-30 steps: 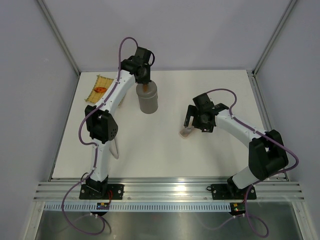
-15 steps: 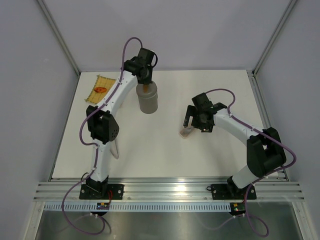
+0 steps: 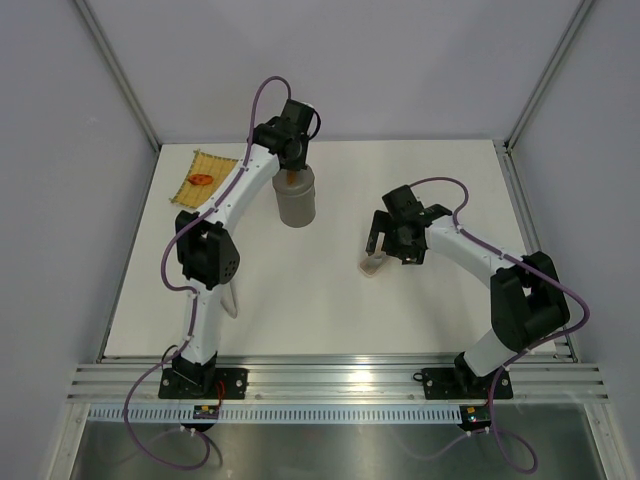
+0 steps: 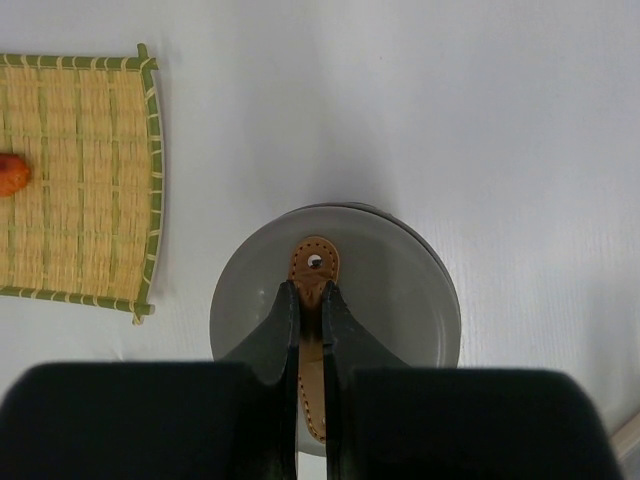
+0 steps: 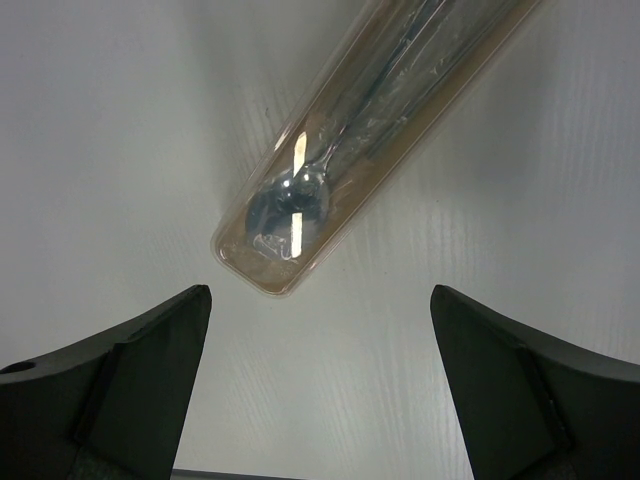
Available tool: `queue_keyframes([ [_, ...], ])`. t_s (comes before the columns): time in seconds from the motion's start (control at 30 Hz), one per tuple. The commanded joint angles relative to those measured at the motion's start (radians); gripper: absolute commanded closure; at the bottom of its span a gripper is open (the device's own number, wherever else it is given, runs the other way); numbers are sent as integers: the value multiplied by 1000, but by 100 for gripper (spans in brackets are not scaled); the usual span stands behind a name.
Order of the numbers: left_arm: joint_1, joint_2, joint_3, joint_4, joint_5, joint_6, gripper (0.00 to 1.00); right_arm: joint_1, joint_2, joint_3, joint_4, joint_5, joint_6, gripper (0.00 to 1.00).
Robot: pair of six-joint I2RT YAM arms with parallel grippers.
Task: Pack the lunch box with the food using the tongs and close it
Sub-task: Close the box lid on the packing box.
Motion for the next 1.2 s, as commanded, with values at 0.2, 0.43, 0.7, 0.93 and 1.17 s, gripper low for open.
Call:
queue_keyframes([
  [0.2, 2, -5, -5, -23, 7, 21, 100, 16, 8, 38, -2, -5, -13, 1],
  [0.43, 0, -23, -71, -23, 67, -2, 100, 16, 17, 41, -4, -5, -20, 1],
  [0.7, -5, -102, -250, 38, 107, -15, 100, 17, 37, 36, -2, -12, -23, 1],
  [0.93, -5, -123, -255, 52, 80, -2, 100, 17, 37, 47, -2, -12, -20, 1],
  [1.17, -6, -129, -249, 55, 86, -5, 100, 19, 22, 33, 2, -9, -16, 1],
])
